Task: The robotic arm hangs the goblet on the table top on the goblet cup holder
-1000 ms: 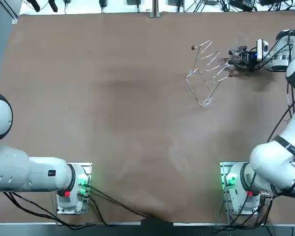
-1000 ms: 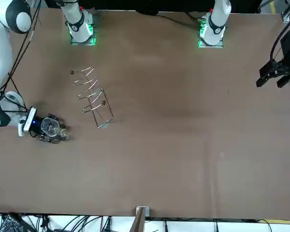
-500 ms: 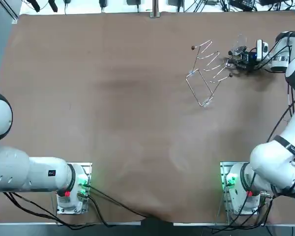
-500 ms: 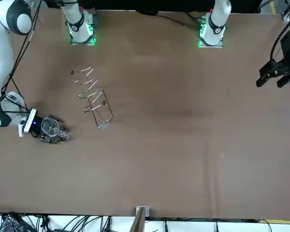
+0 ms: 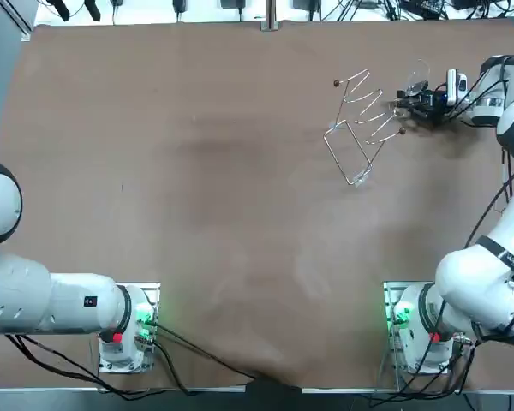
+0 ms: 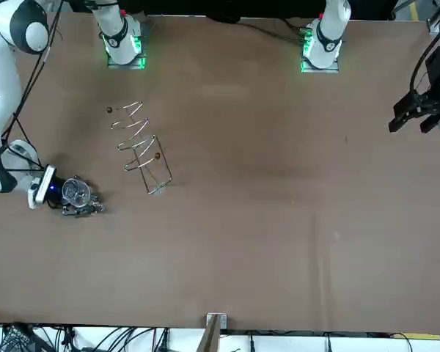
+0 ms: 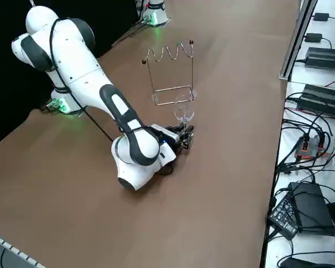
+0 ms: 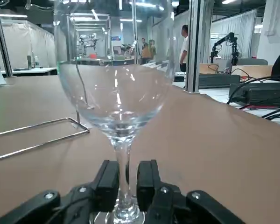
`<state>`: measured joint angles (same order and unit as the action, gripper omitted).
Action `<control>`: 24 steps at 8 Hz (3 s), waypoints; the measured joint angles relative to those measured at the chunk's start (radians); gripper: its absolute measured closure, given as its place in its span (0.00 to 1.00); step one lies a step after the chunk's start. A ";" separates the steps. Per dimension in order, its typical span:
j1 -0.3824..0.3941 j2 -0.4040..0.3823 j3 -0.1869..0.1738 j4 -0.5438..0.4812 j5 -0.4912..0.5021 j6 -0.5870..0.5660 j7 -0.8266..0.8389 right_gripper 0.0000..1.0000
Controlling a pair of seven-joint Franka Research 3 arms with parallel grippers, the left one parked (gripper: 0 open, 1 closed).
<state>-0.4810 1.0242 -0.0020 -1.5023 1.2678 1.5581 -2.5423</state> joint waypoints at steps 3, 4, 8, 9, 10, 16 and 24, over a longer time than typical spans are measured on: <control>-0.001 0.007 0.000 0.014 0.003 -0.013 0.060 0.91; -0.002 0.011 -0.001 0.024 0.003 -0.035 0.111 0.91; -0.003 -0.015 -0.001 0.107 -0.088 -0.114 0.550 0.91; -0.003 -0.052 -0.001 0.121 -0.139 -0.119 0.710 0.91; -0.003 -0.098 0.000 0.127 -0.181 -0.132 0.873 0.91; 0.031 -0.298 0.010 0.126 -0.359 -0.296 1.939 0.91; 0.208 -0.396 0.018 0.126 -0.367 -0.368 3.090 0.91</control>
<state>-0.2729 0.6286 0.0161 -1.3763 0.9006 1.1901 0.5477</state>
